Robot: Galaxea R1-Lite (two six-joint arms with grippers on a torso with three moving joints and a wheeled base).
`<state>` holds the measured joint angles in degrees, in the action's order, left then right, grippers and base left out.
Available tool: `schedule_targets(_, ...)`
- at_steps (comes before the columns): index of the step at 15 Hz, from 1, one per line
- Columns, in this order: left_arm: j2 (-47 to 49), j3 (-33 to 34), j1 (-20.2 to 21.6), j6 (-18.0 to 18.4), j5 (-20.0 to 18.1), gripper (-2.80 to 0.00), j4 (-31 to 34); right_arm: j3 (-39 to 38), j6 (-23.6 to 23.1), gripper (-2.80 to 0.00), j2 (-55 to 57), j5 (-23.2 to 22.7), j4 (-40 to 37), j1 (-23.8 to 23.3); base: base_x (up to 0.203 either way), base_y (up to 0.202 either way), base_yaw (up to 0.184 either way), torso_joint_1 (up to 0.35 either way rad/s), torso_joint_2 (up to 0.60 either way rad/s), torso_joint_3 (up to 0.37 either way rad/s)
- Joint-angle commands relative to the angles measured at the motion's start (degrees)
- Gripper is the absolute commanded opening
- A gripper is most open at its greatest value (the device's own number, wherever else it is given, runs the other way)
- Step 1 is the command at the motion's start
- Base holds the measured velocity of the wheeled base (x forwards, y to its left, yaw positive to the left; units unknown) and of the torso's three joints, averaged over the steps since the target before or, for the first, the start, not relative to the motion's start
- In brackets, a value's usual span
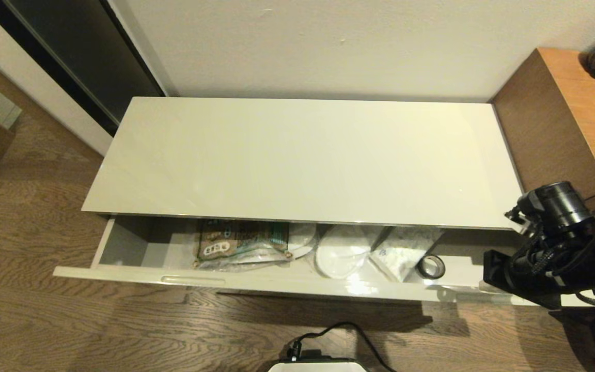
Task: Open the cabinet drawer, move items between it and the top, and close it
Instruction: Open the drawer, then take out the disposable slippers from the drawer
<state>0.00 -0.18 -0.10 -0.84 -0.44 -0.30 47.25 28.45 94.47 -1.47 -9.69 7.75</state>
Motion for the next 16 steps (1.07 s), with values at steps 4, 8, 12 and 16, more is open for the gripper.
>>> schedule_targets(4,0.09,0.01,0.01,-0.04,0.00,-2.80,-0.05,-0.06,-3.68,-2.80,-20.25,-2.85,-13.09,2.05,0.000,0.000,0.000,0.000,0.00,0.000)
schedule_targets(8,0.09,0.01,0.01,-0.04,0.00,-2.80,-0.05,4.88,-3.41,-2.80,-22.31,-3.05,-18.86,5.16,0.000,0.000,0.000,0.000,0.00,0.000)
schedule_targets(12,0.09,0.01,0.01,-0.04,0.00,-2.80,-0.05,8.38,-3.51,-2.80,-30.56,0.17,-29.00,5.66,0.000,0.000,0.000,0.000,0.00,0.000)
schedule_targets(16,0.09,0.01,0.01,-0.04,0.00,-2.80,-0.05,17.30,-3.81,-2.80,-45.65,5.60,-49.97,5.60,0.000,0.000,0.000,0.000,0.00,0.000)
